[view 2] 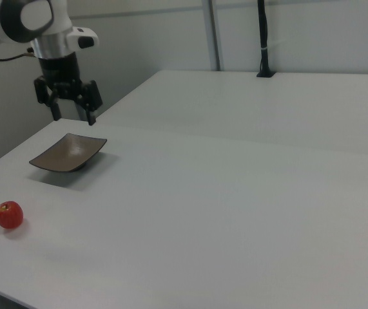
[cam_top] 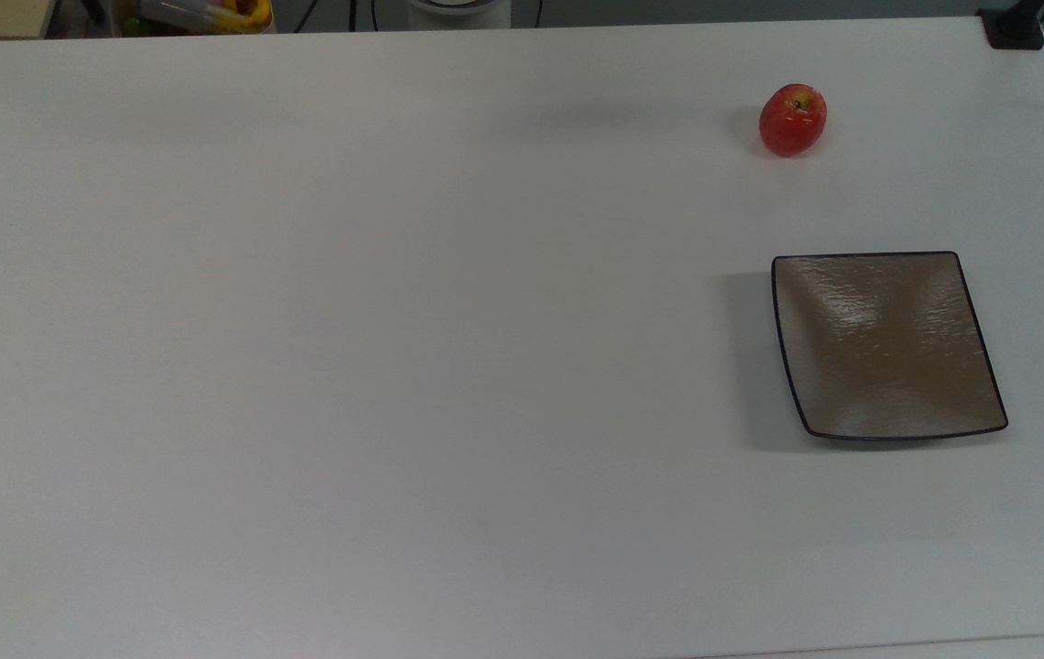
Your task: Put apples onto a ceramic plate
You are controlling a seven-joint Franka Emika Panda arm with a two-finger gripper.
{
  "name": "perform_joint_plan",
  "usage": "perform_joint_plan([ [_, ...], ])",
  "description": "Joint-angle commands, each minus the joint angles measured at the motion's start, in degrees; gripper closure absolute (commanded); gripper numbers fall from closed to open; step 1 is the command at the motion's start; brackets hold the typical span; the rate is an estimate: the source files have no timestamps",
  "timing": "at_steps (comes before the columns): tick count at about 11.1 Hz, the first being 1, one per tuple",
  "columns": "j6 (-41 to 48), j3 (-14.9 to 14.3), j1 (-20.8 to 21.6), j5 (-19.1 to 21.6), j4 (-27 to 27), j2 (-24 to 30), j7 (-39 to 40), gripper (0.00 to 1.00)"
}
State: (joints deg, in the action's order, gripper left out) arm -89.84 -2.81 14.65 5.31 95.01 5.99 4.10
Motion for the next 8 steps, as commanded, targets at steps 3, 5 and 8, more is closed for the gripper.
perform_joint_plan([
  [3, 4.8, 6.0, 7.2, -0.1, -5.8, -1.5, -11.4, 0.00],
  [5, 2.6, 13.9, 7.9, -0.4, -5.2, -2.6, -17.6, 0.00],
  [8, -2.9, 21.7, 8.2, -0.7, -1.9, -5.5, -22.0, 0.00],
])
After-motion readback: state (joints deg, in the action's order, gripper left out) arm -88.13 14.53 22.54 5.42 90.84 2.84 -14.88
